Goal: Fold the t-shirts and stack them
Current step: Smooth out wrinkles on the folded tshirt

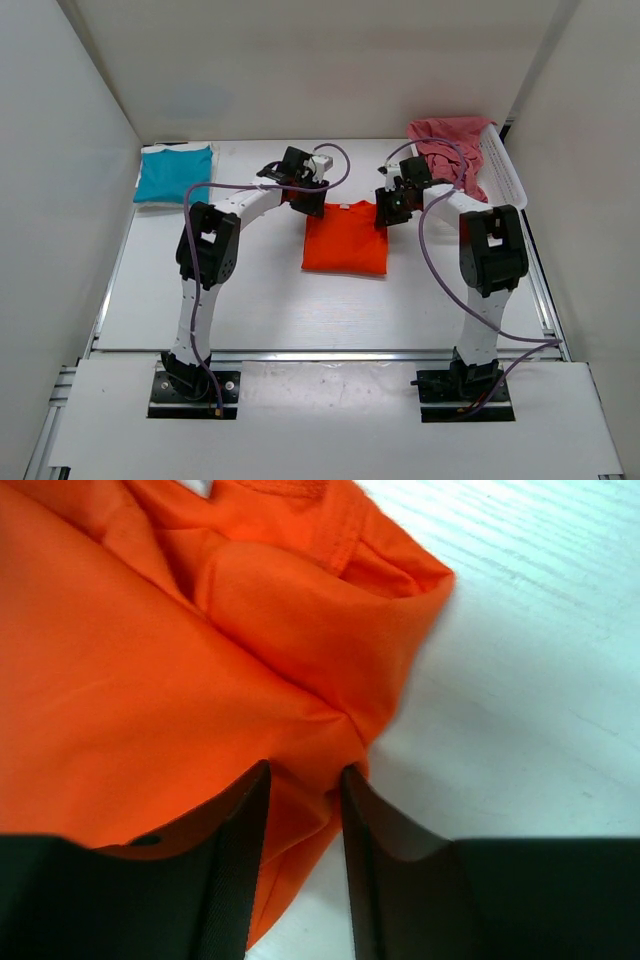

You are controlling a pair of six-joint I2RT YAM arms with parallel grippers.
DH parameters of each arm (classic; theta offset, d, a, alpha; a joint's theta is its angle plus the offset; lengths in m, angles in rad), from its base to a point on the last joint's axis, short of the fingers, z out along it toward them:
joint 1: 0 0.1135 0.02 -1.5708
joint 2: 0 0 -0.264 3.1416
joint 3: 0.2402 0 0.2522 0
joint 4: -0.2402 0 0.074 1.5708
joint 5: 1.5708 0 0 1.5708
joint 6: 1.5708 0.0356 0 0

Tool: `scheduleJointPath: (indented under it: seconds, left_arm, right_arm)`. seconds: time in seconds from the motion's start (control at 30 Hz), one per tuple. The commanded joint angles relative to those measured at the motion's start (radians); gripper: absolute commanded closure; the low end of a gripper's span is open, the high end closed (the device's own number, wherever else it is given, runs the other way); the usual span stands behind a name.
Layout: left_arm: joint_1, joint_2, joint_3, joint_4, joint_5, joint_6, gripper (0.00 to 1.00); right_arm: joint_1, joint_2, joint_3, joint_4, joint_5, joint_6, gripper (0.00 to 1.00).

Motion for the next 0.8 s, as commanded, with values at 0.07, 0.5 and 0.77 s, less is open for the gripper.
scheduleJointPath:
  seconds: [0.07,0.5,0.77]
  left_arm:
    - [-0.005,-0.002,0.042,0.021,0.02,0.007,0.64]
    - [0.067,-0.089,0.039,0.024,0.054,-0.035,1.0]
    - [0.119,-0.163,0.019,-0.002,0.117,-0.064,1.0]
  right_arm:
    - [0.008,0.029,0.074,0.021,0.076,-0.019,0.78]
    - [0.031,-0.092,0.088,0.039,0.033,-0.054,1.0]
    - [0.019,-0.142,0.085,0.059,-0.012,-0.028,1.0]
